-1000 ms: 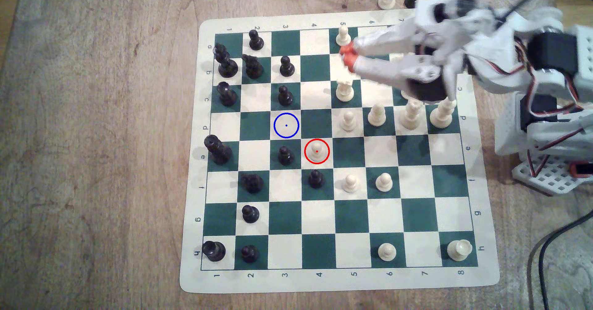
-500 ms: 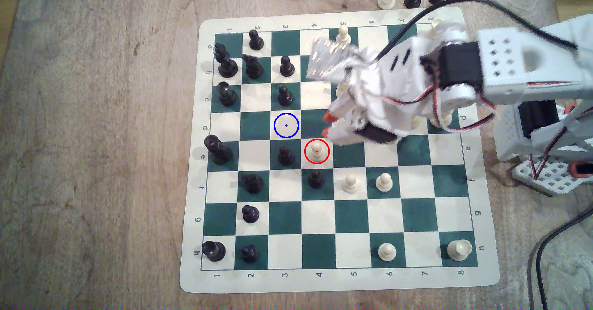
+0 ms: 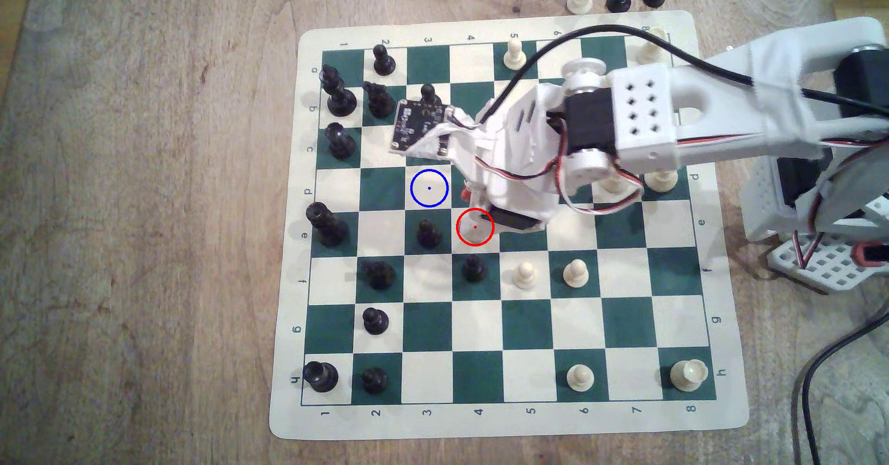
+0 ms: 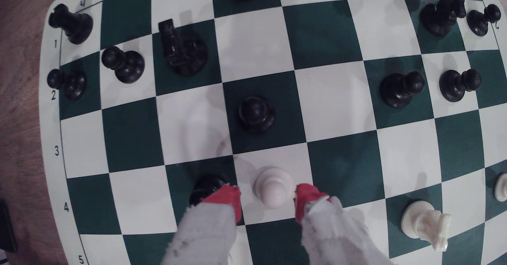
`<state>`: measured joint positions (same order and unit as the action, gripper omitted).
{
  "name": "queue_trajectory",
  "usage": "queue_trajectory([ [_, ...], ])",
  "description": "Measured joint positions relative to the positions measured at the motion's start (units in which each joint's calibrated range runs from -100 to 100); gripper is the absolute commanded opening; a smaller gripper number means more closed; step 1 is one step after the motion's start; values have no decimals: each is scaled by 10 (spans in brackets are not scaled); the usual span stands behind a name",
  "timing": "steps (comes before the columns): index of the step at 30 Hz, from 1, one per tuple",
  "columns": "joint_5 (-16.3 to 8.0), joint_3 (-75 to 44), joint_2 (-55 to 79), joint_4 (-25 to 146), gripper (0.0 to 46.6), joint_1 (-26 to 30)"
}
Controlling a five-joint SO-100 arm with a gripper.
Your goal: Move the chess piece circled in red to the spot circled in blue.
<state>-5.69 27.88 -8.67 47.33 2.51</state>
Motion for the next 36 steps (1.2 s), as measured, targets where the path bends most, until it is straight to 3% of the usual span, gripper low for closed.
queue_trajectory([
  [11, 4, -23, 51, 13, 111, -17],
  [23, -16, -23, 59, 23, 123, -9],
  [36, -16, -23, 83, 23, 115, -1],
])
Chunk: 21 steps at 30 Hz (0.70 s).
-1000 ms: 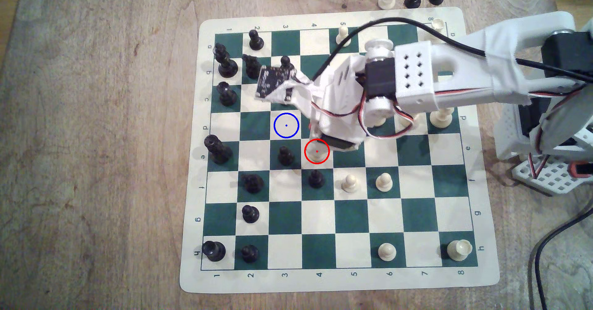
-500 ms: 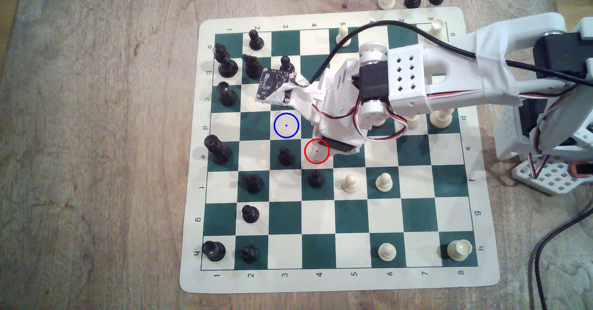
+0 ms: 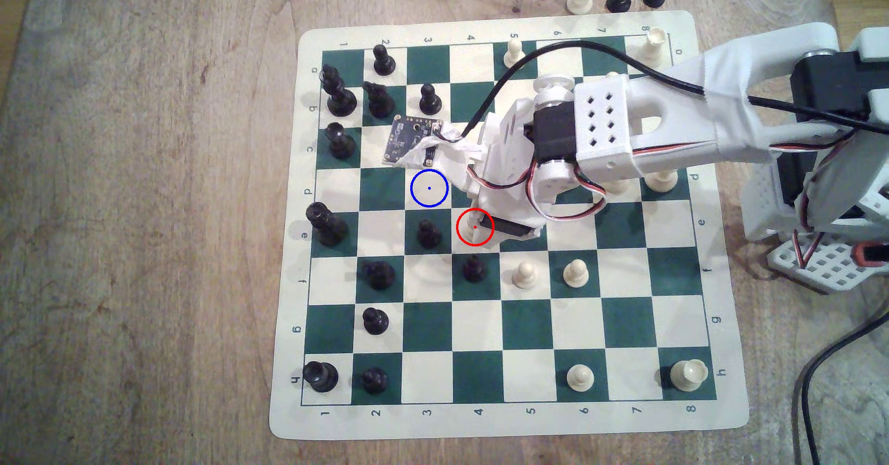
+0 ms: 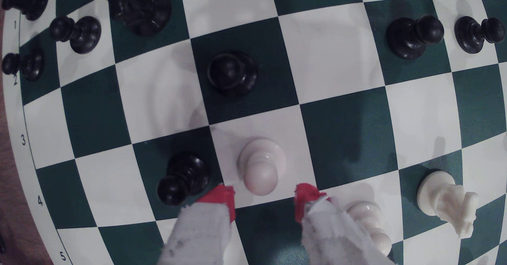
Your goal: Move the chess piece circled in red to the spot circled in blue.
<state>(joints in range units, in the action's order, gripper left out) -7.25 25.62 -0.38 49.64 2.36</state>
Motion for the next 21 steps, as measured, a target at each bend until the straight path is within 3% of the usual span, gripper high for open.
queue_trajectory([
  [21, -10, 0, 3, -40, 111, 10],
])
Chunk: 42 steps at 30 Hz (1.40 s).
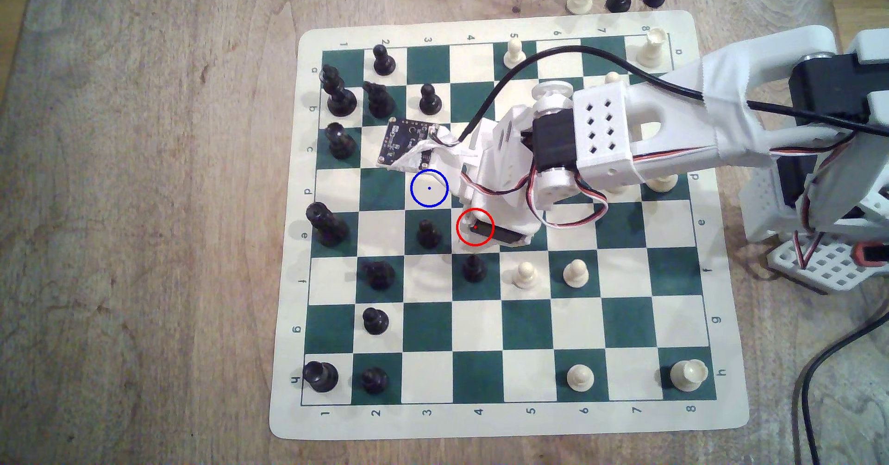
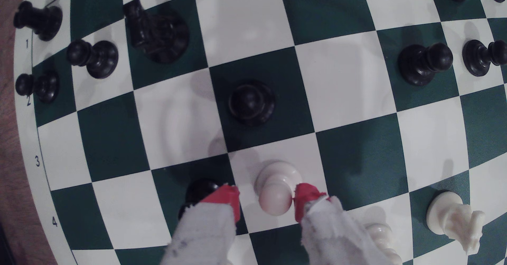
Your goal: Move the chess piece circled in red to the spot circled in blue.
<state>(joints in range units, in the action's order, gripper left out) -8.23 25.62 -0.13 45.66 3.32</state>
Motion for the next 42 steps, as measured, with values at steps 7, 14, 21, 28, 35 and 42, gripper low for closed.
queue_trajectory([
  [7, 0, 0, 13, -12, 106, -5],
  [14, 0, 0, 13, -13, 52, -5],
  [21, 0, 0, 13, -13, 20, -5],
  [28, 0, 0, 13, -1, 14, -5],
  [35, -1, -11, -8, 44, 14, -5],
  [42, -2, -59, -44, 90, 15, 0],
])
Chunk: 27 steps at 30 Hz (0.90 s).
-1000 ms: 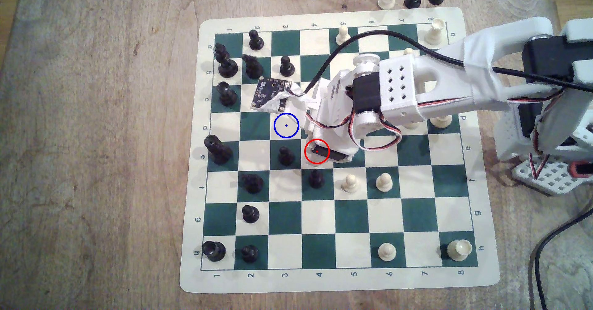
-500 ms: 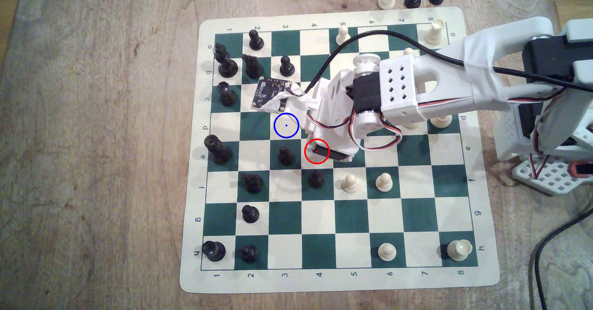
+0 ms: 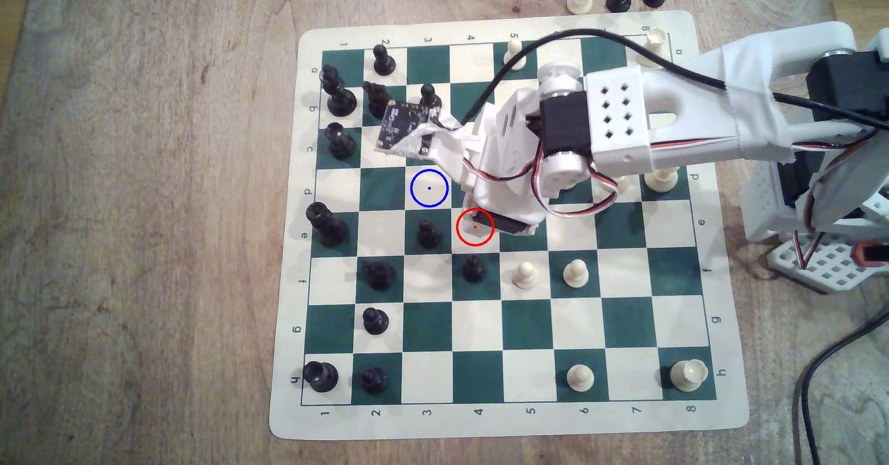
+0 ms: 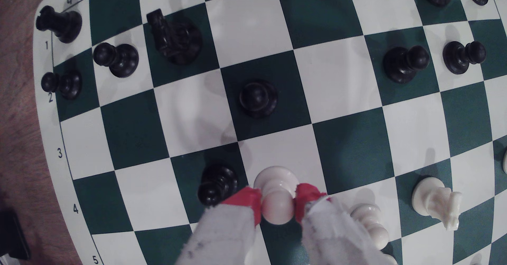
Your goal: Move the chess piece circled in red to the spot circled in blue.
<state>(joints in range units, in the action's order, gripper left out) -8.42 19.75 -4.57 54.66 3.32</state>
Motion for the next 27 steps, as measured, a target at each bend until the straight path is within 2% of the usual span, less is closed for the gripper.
queue_trajectory([
  [5, 4, -80, 13, 7, 16, -24],
  [12, 7, -160, 111, 7, 17, -46],
  [27, 12, -164, 191, -47, 18, -66],
])
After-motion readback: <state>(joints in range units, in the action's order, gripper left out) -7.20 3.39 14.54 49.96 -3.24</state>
